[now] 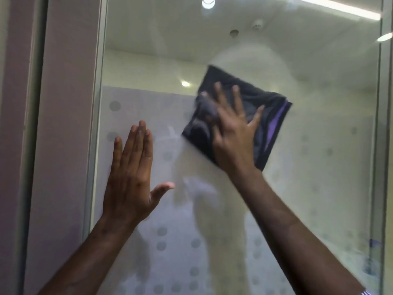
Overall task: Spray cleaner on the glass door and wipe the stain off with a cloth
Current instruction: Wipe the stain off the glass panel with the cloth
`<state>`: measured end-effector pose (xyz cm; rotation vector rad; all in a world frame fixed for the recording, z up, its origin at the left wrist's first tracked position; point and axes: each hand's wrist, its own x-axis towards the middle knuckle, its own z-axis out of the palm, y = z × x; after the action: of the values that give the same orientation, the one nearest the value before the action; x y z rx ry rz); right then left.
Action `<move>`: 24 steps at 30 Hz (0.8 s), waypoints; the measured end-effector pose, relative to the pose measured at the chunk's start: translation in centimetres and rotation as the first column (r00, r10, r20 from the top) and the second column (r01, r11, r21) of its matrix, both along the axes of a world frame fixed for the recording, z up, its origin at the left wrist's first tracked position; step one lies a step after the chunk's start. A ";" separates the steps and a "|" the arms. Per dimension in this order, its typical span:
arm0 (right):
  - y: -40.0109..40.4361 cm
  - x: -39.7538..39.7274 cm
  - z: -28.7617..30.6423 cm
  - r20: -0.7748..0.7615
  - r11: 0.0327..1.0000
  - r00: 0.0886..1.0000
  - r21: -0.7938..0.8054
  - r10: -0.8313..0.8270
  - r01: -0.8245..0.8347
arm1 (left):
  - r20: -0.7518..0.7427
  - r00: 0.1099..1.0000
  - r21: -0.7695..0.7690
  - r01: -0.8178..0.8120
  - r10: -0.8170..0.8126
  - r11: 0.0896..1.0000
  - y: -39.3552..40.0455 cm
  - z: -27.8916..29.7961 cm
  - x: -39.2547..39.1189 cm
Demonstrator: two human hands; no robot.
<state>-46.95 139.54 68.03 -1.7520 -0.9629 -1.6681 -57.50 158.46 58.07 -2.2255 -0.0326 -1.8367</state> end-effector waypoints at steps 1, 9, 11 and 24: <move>0.6 -0.4 -2.0 0.078 0.996 0.997 -0.085 -0.011 0.018 | 0.007 1.000 -0.002 0.018 -0.018 1.000 0.1 0.0 0.0; -1.8 0.6 -9.5 0.111 0.973 0.979 -0.139 -0.170 0.184 | 0.025 0.998 0.019 -0.065 0.064 0.998 0.0 0.0 -0.1; -2.0 0.7 -7.6 -0.026 0.986 0.986 -0.006 -0.167 0.167 | 0.017 0.993 0.022 -0.120 0.120 0.993 0.1 -0.2 -0.1; 2.3 -1.2 -14.1 0.221 0.949 0.975 -0.302 -0.017 0.085 | 0.107 0.986 -0.079 0.138 -0.130 0.987 0.5 -1.4 -0.9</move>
<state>-48.15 141.86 53.93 -1.8295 -1.3525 -1.8503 -58.42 159.00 56.64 -2.2392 0.0207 -2.0552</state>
